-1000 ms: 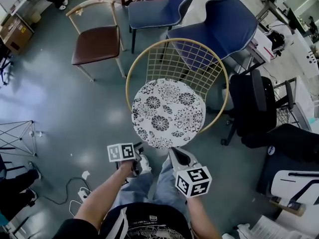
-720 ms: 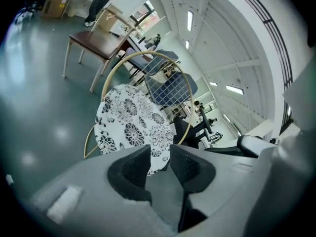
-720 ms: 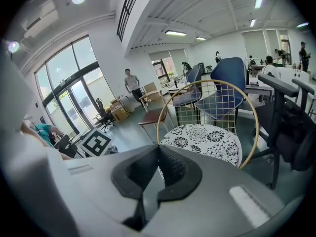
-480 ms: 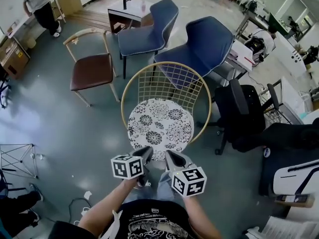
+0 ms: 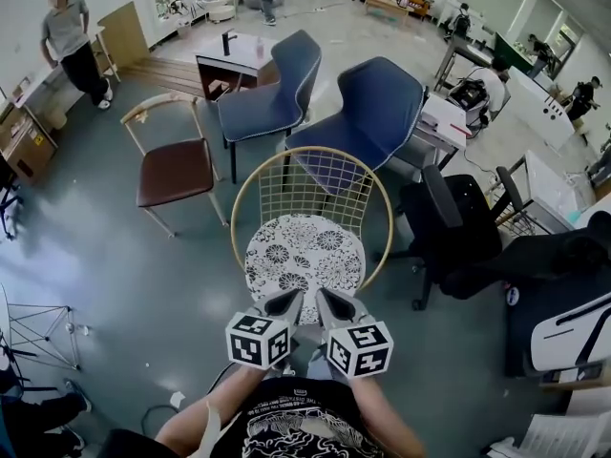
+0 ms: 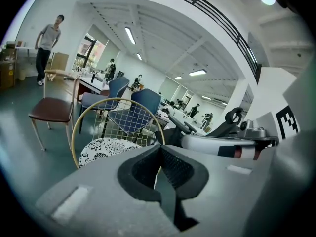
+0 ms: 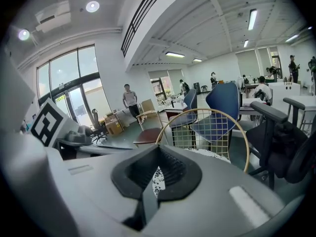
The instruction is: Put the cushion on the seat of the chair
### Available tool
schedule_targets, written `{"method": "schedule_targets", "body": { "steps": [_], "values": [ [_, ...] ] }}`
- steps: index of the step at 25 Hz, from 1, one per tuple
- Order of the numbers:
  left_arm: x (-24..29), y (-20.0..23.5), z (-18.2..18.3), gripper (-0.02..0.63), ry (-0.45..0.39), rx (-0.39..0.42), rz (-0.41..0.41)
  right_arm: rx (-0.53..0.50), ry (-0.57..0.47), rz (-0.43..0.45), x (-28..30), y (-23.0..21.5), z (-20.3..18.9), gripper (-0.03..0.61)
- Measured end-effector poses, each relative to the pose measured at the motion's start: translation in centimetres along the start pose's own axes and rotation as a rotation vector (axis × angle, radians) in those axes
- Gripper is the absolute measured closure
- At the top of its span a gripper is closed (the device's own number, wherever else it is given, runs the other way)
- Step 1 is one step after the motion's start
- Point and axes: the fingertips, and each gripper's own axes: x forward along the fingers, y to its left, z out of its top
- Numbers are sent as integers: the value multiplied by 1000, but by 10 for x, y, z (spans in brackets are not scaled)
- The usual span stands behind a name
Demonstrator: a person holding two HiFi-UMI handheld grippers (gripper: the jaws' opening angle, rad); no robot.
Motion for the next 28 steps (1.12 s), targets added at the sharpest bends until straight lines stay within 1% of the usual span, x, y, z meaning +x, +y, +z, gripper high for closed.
{"method": "schedule_targets", "body": {
  "steps": [5, 13, 28],
  "values": [
    [-3, -3, 5, 618, -12, 46, 24, -29, -24, 1, 1, 4, 9, 580],
    [-2, 4, 10, 618, -10, 59, 45, -15, -29, 3, 7, 4, 11, 578],
    [0, 10, 6, 618, -5, 38, 49, -18, -8, 20, 13, 6, 7, 578]
  ]
}}
